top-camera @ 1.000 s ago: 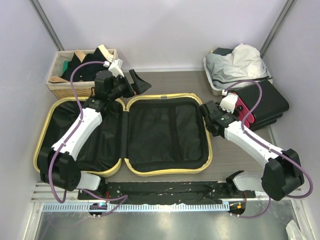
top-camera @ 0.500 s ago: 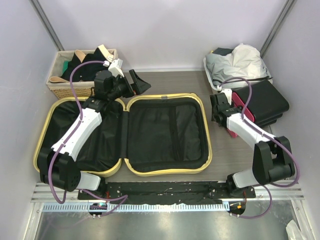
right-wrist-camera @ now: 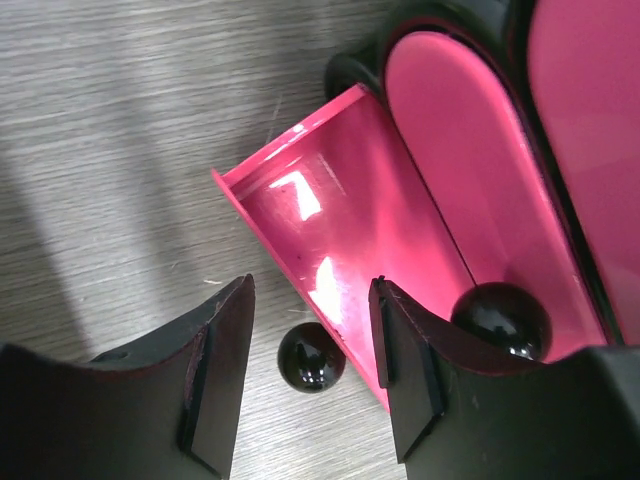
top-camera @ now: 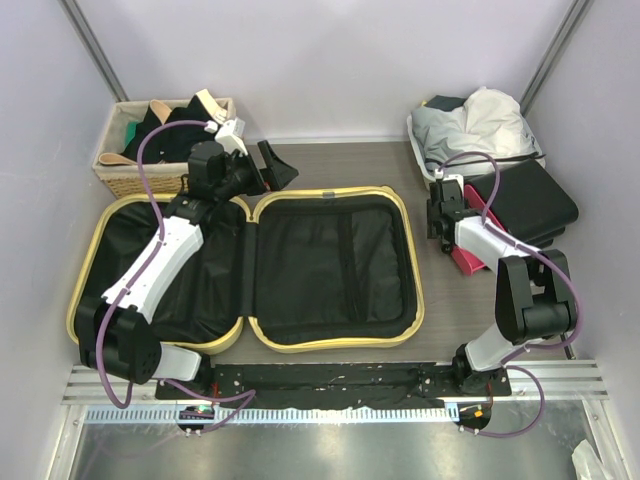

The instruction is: Open, take out, and arrange the luggage

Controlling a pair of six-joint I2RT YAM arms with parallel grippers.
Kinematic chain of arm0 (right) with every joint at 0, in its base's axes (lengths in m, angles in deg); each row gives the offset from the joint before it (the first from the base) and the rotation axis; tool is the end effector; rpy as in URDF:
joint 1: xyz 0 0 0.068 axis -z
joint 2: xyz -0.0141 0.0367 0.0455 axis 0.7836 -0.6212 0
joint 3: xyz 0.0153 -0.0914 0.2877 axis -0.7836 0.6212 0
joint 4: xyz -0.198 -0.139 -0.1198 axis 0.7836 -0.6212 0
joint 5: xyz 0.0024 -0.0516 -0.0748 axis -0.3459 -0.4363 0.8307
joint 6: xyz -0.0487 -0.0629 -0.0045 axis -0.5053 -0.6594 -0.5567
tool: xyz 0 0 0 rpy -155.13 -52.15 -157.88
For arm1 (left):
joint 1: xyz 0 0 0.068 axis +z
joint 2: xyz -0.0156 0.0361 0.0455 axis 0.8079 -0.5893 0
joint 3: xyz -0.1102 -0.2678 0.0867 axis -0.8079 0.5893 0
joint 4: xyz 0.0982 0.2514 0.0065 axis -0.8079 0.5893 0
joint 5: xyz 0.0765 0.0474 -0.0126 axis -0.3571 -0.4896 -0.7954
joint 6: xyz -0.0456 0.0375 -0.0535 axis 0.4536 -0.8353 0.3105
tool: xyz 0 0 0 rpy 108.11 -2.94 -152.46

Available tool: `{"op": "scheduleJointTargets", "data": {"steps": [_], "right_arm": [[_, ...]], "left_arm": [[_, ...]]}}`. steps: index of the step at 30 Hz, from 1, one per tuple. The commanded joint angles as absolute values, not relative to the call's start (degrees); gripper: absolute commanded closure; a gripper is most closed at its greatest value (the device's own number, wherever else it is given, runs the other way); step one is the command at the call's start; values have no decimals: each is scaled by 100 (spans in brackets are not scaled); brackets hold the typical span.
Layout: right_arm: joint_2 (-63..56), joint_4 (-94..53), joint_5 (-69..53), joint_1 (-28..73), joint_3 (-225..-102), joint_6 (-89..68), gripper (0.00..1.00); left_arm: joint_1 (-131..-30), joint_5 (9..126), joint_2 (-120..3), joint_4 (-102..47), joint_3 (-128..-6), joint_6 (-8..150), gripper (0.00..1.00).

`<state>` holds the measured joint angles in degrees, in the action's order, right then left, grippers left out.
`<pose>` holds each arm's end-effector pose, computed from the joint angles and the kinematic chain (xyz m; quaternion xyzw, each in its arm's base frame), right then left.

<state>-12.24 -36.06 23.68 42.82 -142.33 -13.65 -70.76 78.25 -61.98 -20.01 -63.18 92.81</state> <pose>0.3453 0.0245 0.1998 0.0296 0.9265 -0.1641 0.3373 0.3366 -0.1254 0.3761 -0.0114 0.7943 -0.3696 0.4821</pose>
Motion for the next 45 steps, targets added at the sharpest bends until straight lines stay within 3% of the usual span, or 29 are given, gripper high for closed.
{"op": "scheduleJointTargets", "data": {"steps": [1, 8, 10, 14, 17, 25, 29, 35, 40, 45], "right_arm": [[-1297, -3422, 1891, 4333, -14265, -1406, 44], [-1333, -3659, 970, 4333, -14142, -863, 50], [-1201, -3677, 574, 4342, -14080, -677, 58], [-1016, -3703, 63, 4333, -14036, -360, 62], [-841, -3939, 202, 4333, -14132, -316, 60], [126, -4397, 300, 4333, -14554, -281, 39], [705, -4424, 221, 4324, -14651, -315, 34], [1251, -4248, -191, 4324, -14616, -614, 33], [1498, -4055, -614, 4324, -14599, -580, 32], [1612, -3818, -940, 4316, -14467, -456, 32]], "left_arm": [[-7059, 7737, -6039, -2025, -6452, 9137, 0], [-7007, 7369, -5951, -1683, -6593, 8724, 0], [-6919, 7210, -5899, -1586, -6575, 8583, 0], [-6682, 6929, -5697, -1402, -6251, 8372, 0], [-6436, 6604, -5530, -1112, -6075, 8153, 0], [-4995, 5954, -5161, -268, -5320, 7915, 0], [-4713, 5198, -5177, 162, -5213, 7503, 0], [-3966, 4986, -5756, 217, -5177, 7493, 0], [-3948, 5205, -6652, 303, -5607, 7396, 1], [-3957, 5004, -7856, 848, -6389, 7080, 13]]}}
